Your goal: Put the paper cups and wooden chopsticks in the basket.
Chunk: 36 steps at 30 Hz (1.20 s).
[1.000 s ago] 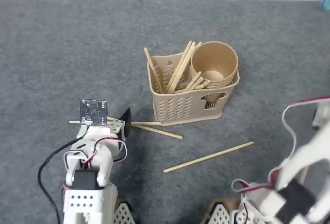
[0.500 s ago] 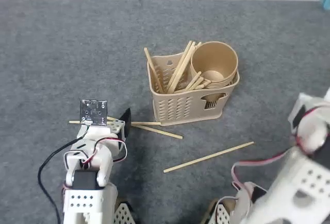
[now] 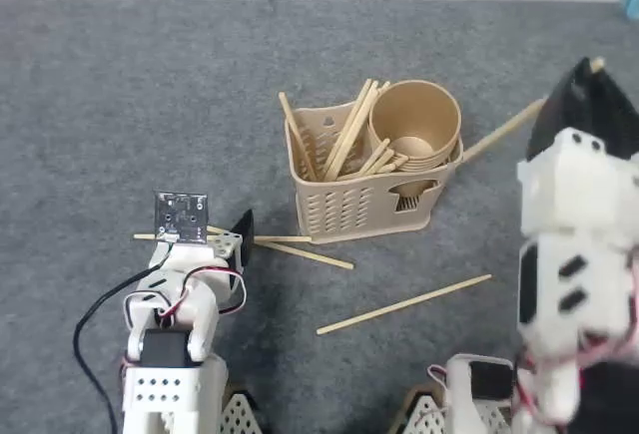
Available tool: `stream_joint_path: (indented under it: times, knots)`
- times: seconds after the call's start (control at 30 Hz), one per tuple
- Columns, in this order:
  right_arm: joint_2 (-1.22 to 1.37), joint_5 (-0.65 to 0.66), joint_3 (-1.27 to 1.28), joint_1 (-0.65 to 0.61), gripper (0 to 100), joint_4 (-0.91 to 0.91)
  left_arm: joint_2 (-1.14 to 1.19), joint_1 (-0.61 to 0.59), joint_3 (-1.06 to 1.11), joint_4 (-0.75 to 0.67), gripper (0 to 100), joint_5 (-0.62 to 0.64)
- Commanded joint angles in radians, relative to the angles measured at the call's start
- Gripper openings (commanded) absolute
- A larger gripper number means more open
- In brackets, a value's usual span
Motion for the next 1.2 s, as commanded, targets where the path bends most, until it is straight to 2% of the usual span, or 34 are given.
stream_joint_path:
  times: [0.0, 0.17, 0.4, 0.53, 0.63, 0.83, 0.93, 1.17]
  knots:
    - [-0.031, -0.025, -0.002, -0.097, 0.8, -0.105, -0.012, 0.002, -0.005, -0.025, 21, -0.011]
    - [-0.024, -0.037, 0.003, -0.183, 0.8, -0.185, -0.012, 0.002, -0.005, -0.023, 21, -0.011]
    - [0.111, -0.044, 0.008, -0.213, 0.8, -0.202, -0.012, 0.002, -0.005, -0.023, 21, -0.011]
    - [0.183, -0.149, 0.058, -0.214, 0.8, -0.211, -0.012, 0.002, -0.005, -0.023, 21, -0.011]
    - [0.213, -0.18, 0.106, -0.257, 0.8, -0.211, -0.012, 0.0, -0.005, -0.023, 21, -0.011]
    - [0.219, -0.175, 0.241, -0.317, 0.8, -0.275, -0.012, 0.0, -0.005, -0.023, 21, -0.011]
    - [0.226, -0.094, 0.342, -0.349, 1.2, -0.321, -0.012, 0.0, -0.005, -0.023, 21, -0.011]
    - [0.216, -0.061, 0.45, -0.397, 16.2, -0.325, -0.012, 0.0, -0.005, -0.023, 21, -0.011]
